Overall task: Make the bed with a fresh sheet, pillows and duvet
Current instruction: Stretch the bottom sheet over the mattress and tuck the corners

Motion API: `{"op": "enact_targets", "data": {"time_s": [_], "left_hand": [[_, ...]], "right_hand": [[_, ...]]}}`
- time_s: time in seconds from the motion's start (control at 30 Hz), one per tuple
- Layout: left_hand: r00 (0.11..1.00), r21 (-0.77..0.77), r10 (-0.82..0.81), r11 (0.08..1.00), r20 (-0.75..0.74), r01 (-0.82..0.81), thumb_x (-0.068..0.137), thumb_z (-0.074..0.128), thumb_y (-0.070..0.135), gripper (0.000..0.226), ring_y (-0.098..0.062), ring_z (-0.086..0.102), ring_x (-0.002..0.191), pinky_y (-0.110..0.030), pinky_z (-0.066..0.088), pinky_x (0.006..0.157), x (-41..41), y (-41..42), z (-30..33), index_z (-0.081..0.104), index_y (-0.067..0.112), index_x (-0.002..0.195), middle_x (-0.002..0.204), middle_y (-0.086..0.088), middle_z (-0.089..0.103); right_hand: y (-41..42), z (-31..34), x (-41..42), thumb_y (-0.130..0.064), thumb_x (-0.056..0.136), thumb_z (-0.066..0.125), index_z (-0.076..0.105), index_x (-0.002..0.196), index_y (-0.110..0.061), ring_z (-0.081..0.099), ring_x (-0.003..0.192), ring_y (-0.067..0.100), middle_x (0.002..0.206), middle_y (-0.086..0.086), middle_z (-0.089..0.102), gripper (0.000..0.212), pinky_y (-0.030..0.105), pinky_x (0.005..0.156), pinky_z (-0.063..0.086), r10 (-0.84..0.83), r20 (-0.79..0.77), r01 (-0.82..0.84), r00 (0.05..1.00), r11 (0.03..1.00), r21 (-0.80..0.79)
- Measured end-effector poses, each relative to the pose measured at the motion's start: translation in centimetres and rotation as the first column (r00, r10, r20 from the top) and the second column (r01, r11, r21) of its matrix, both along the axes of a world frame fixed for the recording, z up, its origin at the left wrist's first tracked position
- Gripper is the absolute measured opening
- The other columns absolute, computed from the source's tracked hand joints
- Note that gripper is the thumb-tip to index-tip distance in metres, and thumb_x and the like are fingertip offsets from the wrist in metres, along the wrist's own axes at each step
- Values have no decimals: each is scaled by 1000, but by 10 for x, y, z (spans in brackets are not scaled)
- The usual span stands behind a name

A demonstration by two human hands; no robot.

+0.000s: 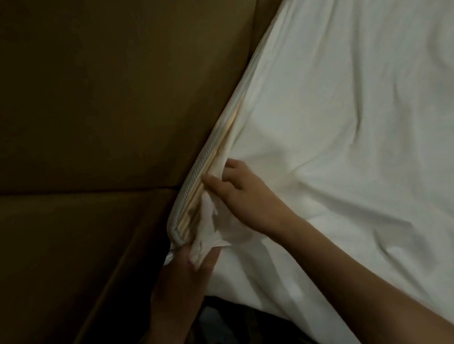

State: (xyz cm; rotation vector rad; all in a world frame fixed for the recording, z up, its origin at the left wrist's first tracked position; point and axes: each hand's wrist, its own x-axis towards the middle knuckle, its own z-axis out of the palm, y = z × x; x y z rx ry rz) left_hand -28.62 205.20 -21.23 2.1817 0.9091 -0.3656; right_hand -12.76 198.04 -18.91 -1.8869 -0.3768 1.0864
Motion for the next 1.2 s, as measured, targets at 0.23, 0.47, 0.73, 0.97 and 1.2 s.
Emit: {"op": "enact_targets", "data": {"time_s": [0.23,0.47,0.73,0.97,1.2], "left_hand": [[774,120,602,769,198,-628,87,59,42,33,-21,58,86,-27,41,74,-11,-1,44,56,14,105,94,-4,59],[894,232,168,931,416,-282,95,40,33,26,-20,44,78,-27,43,72,-18,-49,11,44,7,97,95,-17,45],[882,315,-471,841,26,440,90,46,9,30,-39,61,111,-55,40,103,13,-27,-58,71,-8,93,109,-25,67],[929,299,-369,889,19,347,94,38,28,55,-26,43,134,-38,32,110,104,-2,-44,41,0,140,146,-15,43],[911,280,-400,867,-100,412,101,28,43,66,-13,-2,147,-20,-3,108,173,20,-50,-8,21,152,161,3,-7]], "right_hand": [[25,8,-24,-15,95,49,65,90,-10,67,80,13,80,-3,71,17,29,79,54,-338,-780,628,526,773,89],[43,-18,-33,-22,98,46,58,99,-9,60,73,11,78,-1,62,18,27,73,47,-362,-868,732,340,681,3],[58,-49,-6,-36,98,38,34,140,-5,49,120,28,139,16,46,52,38,101,42,-221,-474,234,852,972,-33],[10,-45,94,-14,95,39,60,123,-11,50,122,27,130,11,58,36,36,100,41,171,414,-58,894,960,-272],[-6,-96,189,-37,102,32,30,148,-23,10,147,28,159,2,21,48,54,117,2,573,657,-111,489,789,-605]]}}
